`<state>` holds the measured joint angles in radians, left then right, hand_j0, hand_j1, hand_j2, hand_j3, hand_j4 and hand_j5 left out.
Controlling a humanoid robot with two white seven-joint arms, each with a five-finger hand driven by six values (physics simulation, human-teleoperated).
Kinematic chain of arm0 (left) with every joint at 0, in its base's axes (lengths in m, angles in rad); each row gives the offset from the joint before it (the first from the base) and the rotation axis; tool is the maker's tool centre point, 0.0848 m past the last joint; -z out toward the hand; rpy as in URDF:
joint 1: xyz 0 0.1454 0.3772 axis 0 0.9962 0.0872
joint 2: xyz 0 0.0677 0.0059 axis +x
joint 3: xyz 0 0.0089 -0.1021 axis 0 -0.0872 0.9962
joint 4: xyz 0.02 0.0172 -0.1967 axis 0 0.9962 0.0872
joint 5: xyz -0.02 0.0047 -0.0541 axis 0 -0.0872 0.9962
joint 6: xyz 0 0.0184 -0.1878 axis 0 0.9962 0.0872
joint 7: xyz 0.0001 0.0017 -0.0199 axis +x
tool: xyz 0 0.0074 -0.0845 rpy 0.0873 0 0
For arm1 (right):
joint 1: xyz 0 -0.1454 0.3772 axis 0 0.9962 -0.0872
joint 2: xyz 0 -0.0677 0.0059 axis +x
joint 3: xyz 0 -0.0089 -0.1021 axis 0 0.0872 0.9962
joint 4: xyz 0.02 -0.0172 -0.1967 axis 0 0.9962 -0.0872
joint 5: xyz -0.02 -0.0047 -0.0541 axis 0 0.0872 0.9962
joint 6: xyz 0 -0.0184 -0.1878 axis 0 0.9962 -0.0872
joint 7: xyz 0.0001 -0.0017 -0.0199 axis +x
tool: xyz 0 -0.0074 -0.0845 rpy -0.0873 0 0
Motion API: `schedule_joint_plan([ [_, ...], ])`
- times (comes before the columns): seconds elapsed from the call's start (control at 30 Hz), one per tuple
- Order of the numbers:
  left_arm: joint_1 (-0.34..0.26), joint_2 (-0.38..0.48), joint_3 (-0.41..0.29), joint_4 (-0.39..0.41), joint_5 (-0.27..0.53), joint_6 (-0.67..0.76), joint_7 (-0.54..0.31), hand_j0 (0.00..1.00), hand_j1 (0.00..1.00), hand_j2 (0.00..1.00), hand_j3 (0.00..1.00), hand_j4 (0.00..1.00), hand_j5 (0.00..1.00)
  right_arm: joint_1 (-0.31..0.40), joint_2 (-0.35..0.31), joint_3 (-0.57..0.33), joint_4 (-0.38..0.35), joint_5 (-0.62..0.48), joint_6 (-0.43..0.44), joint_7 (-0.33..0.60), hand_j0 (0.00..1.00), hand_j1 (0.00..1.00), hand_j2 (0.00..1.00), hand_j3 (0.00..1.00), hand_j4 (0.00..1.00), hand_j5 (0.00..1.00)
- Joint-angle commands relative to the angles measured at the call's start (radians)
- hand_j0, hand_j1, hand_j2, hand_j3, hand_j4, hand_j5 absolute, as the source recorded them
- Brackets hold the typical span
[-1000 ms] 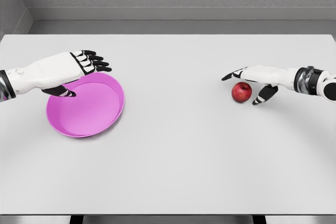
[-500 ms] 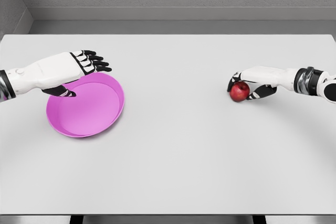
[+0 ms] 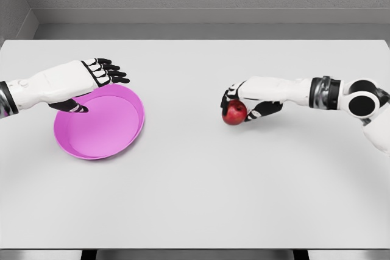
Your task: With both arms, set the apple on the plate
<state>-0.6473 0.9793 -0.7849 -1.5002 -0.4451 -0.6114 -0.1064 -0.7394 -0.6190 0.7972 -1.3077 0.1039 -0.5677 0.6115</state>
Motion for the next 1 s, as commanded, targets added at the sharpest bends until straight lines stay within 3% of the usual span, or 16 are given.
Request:
schedule_joint_plan([
  [0.0, 0.0, 0.001, 0.001, 0.0, 0.006, 0.001, 0.001, 1.0, 1.0, 1.0, 1.0, 1.0, 1.0, 0.0, 0.045, 0.02, -0.001, -0.012, 0.017, -0.001, 0.5, 0.5, 0.5, 0.5, 0.5, 0.5],
  [0.2, 0.0, 0.001, 0.001, 0.0, 0.006, 0.001, 0.001, 1.0, 1.0, 1.0, 1.0, 1.0, 1.0, -0.002, 0.07, 0.019, 0.012, -0.003, 0.032, -0.001, 0.53, 0.53, 0.53, 0.53, 0.53, 0.53],
  [0.27, 0.0, 0.001, 0.001, 0.0, 0.006, 0.001, 0.001, 1.0, 1.0, 1.0, 1.0, 1.0, 1.0, -0.003, 0.068, 0.01, 0.012, 0.002, 0.031, -0.001, 0.8, 0.8, 0.8, 0.8, 0.8, 0.8],
  [0.3, 0.0, 0.001, 0.001, 0.0, 0.006, 0.001, 0.001, 1.0, 1.0, 1.0, 1.0, 1.0, 1.0, -0.005, 0.068, 0.005, 0.012, 0.003, 0.031, -0.001, 1.0, 1.0, 1.0, 1.0, 1.0, 1.0],
  [0.47, 0.0, 0.001, 0.001, 0.0, 0.006, 0.001, 0.001, 1.0, 1.0, 1.0, 1.0, 1.0, 1.0, 0.011, -0.004, -0.091, 0.015, 0.0, -0.027, -0.001, 1.0, 1.0, 1.0, 1.0, 1.0, 1.0],
  [0.5, 0.0, 0.001, 0.001, 0.0, 0.006, 0.001, 0.001, 1.0, 1.0, 1.0, 1.0, 1.0, 1.0, 0.021, -0.044, -0.156, 0.047, 0.0, -0.043, -0.001, 1.0, 1.0, 1.0, 1.0, 1.0, 1.0],
  [0.6, 0.006, 0.001, 0.003, -0.037, 0.006, 0.001, -0.033, 1.0, 1.0, 1.0, 1.0, 1.0, 1.0, 0.063, -0.054, -0.322, 0.214, -0.001, -0.043, -0.001, 1.0, 1.0, 1.0, 1.0, 1.0, 1.0],
  [0.67, -0.005, 0.007, -0.036, -0.055, 0.006, 0.001, -0.039, 1.0, 1.0, 1.0, 1.0, 1.0, 1.0, 0.063, -0.077, -0.328, 0.222, -0.003, -0.043, -0.001, 1.0, 1.0, 1.0, 1.0, 1.0, 1.0],
  [0.73, -0.046, -0.014, -0.093, -0.06, 0.008, 0.001, -0.062, 1.0, 1.0, 1.0, 1.0, 1.0, 1.0, 0.063, -0.08, -0.328, 0.216, -0.007, -0.043, -0.001, 1.0, 1.0, 1.0, 1.0, 1.0, 1.0],
  [0.8, -0.123, -0.099, -0.106, -0.069, 0.012, 0.001, -0.099, 1.0, 1.0, 1.0, 1.0, 1.0, 1.0, 0.063, -0.079, -0.326, 0.214, -0.007, -0.043, -0.001, 1.0, 1.0, 1.0, 1.0, 1.0, 1.0],
  [0.83, -0.147, -0.128, -0.106, -0.032, 0.034, 0.001, -0.095, 1.0, 1.0, 1.0, 1.0, 1.0, 1.0, 0.063, -0.079, -0.325, 0.214, -0.007, -0.043, -0.001, 1.0, 1.0, 1.0, 1.0, 1.0, 1.0],
  [0.97, -0.232, -0.289, -0.244, -0.015, 0.057, 0.001, -0.102, 1.0, 1.0, 1.0, 1.0, 1.0, 1.0, 0.061, -0.079, -0.325, 0.211, -0.003, -0.043, -0.001, 1.0, 1.0, 1.0, 1.0, 1.0, 1.0],
])
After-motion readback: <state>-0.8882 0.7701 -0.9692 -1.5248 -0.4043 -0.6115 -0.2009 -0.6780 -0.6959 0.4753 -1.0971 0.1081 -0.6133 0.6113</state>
